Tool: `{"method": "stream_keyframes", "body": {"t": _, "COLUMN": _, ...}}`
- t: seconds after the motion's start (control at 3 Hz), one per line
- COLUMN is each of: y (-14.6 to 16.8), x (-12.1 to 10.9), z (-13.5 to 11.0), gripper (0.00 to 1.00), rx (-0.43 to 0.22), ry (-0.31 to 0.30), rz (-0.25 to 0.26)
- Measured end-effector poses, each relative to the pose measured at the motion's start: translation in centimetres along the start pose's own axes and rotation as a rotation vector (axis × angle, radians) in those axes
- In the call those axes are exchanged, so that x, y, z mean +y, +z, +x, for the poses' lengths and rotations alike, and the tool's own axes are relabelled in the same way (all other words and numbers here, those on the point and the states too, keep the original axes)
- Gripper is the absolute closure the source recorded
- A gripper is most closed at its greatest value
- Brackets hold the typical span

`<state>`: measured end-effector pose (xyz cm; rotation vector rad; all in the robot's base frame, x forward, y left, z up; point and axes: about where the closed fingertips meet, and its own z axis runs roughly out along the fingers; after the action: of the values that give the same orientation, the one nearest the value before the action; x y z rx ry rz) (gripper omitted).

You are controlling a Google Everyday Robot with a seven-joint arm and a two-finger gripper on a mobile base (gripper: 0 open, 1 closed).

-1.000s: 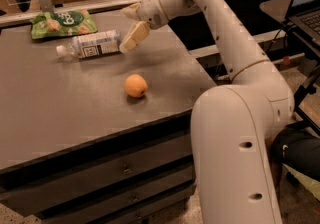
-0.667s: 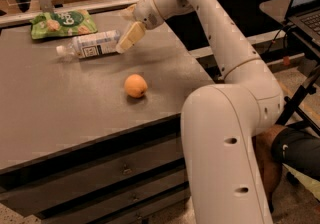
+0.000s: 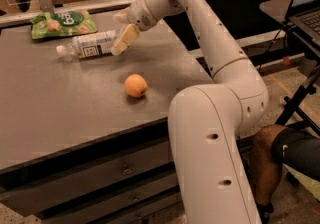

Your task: Move blue plastic bottle near orange

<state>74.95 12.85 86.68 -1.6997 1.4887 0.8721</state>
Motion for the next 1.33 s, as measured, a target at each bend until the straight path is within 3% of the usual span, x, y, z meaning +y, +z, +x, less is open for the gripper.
{"method": "stream_keyframes", "body": {"t": 0.33, "y": 1.0, "x": -0.3, "z": 0.6, "gripper": 0.18, "rx": 0.009, "ry": 0.007, "rz": -0.014}}
{"method": "stream_keyframes", "body": {"t": 1.0, "y": 1.3, "x": -0.5, "z": 0.7, "gripper": 0.64, "rx": 0.013, "ry": -0.006, "rz": -0.024}}
{"method": "stream_keyframes", "body": {"t": 1.33, "y": -1.2, "x": 0.1, "z": 0.4, "gripper": 0.87, "rx": 0.006, "ry": -0.003, "rz": -0.015}}
